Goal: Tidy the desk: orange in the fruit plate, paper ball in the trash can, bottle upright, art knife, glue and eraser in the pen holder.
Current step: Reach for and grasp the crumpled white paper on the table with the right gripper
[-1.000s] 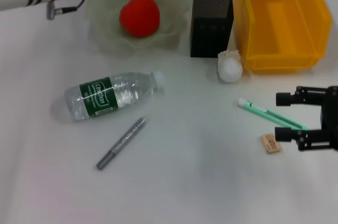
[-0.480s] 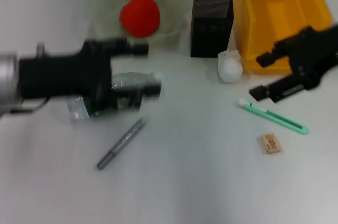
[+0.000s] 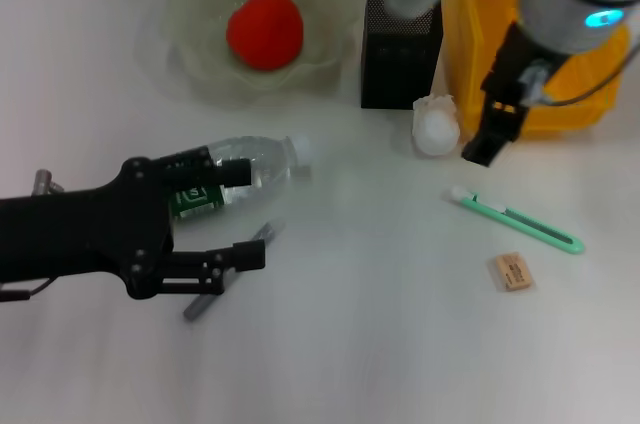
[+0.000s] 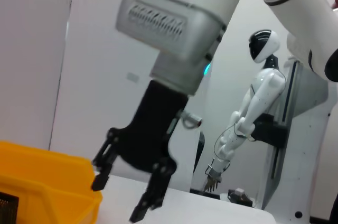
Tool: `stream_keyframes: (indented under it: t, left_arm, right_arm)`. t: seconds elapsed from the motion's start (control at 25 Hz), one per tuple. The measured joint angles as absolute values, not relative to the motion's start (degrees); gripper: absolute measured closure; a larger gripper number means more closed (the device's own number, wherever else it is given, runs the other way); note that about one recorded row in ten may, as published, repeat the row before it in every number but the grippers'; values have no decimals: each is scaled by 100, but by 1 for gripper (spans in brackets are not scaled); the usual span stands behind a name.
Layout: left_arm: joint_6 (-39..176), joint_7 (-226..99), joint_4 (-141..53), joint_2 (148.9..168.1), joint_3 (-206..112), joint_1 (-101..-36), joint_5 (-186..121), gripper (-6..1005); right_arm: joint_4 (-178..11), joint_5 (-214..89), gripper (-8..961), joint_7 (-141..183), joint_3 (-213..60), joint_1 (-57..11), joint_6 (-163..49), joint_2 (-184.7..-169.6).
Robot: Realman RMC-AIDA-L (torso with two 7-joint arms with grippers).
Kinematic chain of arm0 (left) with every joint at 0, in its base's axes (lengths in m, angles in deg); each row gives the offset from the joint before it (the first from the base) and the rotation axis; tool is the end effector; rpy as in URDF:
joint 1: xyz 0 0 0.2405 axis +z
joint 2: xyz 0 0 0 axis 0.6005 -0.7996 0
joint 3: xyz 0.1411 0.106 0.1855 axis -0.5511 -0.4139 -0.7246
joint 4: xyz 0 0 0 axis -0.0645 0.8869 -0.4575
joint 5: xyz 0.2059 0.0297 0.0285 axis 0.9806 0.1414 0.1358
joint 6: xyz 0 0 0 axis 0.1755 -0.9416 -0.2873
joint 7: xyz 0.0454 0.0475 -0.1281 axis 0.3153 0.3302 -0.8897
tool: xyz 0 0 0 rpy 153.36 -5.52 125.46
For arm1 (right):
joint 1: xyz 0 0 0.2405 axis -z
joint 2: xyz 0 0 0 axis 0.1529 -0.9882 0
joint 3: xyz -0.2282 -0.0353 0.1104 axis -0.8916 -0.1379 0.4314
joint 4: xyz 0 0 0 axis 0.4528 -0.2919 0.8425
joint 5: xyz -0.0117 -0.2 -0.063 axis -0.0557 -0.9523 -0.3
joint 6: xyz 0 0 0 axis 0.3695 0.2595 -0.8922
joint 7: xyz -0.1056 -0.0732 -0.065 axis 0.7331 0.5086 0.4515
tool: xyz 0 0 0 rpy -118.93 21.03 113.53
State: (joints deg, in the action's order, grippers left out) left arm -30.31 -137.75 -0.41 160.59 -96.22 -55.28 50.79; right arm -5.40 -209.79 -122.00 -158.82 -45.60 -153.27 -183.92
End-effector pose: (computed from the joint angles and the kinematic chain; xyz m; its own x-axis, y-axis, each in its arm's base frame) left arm -0.2498 0.2624 0.0240 0.7424 0.1875 0.6432 0.2374 -0.9714 0.0091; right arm 0.0715 0.3625 -0.0008 0.7479 -0.3166 0.5834 -0.0664 -0.9102 -0.4088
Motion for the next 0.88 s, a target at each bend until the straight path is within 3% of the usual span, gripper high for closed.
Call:
stream_keyframes:
  t: [0.88]
  left_arm:
    - [-2860,-13443,-559,16087,-9585,-5591,5074,162]
  right_arm:
    - [-2375,-21291,168,-13587,-18352,-4749,-12799,-18433]
